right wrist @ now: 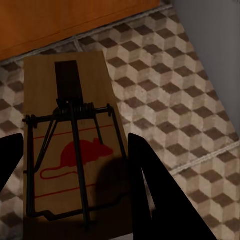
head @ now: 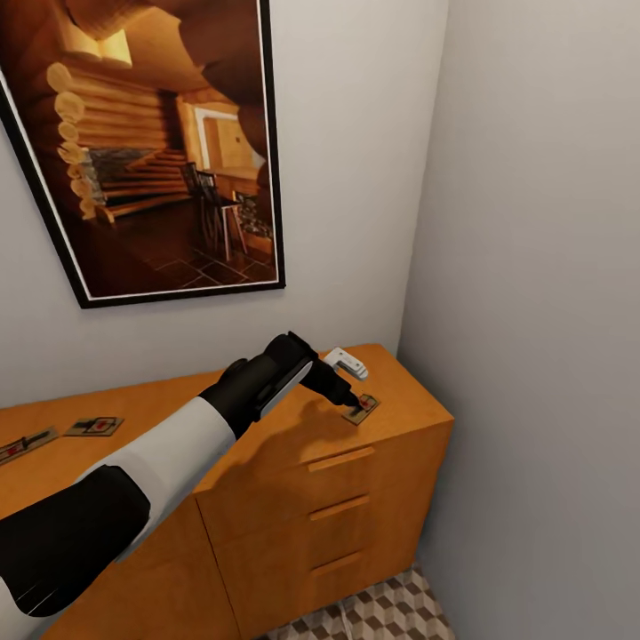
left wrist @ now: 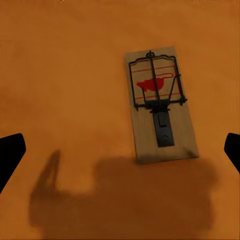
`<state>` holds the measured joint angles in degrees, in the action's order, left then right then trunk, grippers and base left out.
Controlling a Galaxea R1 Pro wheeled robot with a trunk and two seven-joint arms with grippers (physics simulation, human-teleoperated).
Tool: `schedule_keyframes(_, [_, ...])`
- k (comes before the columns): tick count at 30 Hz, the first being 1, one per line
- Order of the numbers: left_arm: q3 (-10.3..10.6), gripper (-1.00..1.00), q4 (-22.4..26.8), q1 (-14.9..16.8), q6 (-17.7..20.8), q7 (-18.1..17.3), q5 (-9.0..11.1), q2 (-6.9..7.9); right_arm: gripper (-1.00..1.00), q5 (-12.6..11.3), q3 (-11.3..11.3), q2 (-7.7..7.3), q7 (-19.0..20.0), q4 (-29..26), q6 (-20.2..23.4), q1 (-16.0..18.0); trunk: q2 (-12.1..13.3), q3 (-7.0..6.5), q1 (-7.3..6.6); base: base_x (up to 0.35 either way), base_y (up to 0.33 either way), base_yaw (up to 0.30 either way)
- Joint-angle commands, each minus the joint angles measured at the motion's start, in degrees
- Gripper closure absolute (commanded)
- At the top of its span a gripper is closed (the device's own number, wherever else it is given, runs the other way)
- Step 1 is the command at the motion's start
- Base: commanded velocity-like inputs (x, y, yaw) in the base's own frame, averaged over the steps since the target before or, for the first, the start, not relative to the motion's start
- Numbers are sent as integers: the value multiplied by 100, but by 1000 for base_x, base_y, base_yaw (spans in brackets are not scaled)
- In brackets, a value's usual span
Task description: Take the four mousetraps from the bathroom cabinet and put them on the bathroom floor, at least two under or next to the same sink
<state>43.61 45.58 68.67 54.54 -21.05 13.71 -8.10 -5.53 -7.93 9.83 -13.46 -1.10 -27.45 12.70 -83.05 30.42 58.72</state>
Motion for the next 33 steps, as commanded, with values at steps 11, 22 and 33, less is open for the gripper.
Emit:
schedule_keyframes(11, [23, -100, -5, 6, 21, -15, 25, 2, 100, -71, -51, 5, -8, 5, -23, 4, -3, 6, 1, 13, 0, 0])
schedule_keyframes(22, [42, -100, 3, -43, 17, -24, 29, -26, 100, -71, -51, 10, -8, 5, -23, 4, -3, 6, 1, 0, 0, 0])
schedule_keyframes(33, [25, -100, -216, -152, -610, 84, 273, -76, 100, -71, -51, 9, -8, 5, -23, 4, -3, 6, 1, 0, 0, 0])
